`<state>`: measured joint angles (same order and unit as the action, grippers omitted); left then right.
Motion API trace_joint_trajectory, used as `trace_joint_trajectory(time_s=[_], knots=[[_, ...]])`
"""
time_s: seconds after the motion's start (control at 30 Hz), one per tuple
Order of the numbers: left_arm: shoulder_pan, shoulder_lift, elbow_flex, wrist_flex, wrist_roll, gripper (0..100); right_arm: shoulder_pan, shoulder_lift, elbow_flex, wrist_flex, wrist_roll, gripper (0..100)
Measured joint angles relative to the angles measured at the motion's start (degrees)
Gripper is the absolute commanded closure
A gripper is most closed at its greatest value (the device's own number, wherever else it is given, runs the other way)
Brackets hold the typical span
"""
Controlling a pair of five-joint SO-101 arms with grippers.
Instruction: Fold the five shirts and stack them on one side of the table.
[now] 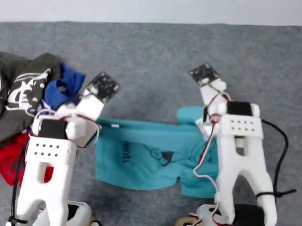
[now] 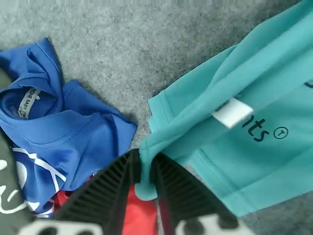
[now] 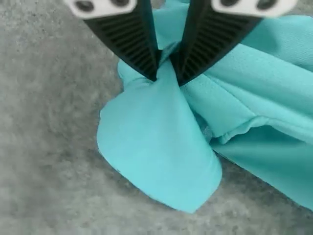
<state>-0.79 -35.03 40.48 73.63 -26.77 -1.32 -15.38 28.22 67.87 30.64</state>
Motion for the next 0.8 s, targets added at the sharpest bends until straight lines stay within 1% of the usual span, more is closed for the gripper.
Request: trace_joint_trajectory(time_s=[0.1,0.2,0.37,0.47,0.63,0.73,0.8], knots=[[0.0,0.0,0.2,-0.3,0.0,100,-0.4,0.1,0.0,0.1,0.0,82.7],[-0.1,0.0,0.2,-0.3,0.0,100,-0.2,0.2,-4.5,2.1,-1.1,79.1],[-0.2,0.0,0.2,-0.3,0.0,100,-0.1,0.2,-16.8,2.3,-7.1,79.4],[-0.2,0.0,0.2,-0.3,0.0,100,-0.3,2.5,-21.7,-0.8,-8.6,79.4],[-0.2,0.0,0.2,-0.3,0.0,100,-0.3,12.9,-23.0,-5.3,-9.1,79.4],[-0.3,0.0,0.2,-0.3,0.0,100,-0.1,19.9,-24.1,-5.4,-9.5,79.4],[-0.4,0.0,0.2,-0.3,0.0,100,-0.1,24.0,-26.0,-4.0,-11.5,79.4]])
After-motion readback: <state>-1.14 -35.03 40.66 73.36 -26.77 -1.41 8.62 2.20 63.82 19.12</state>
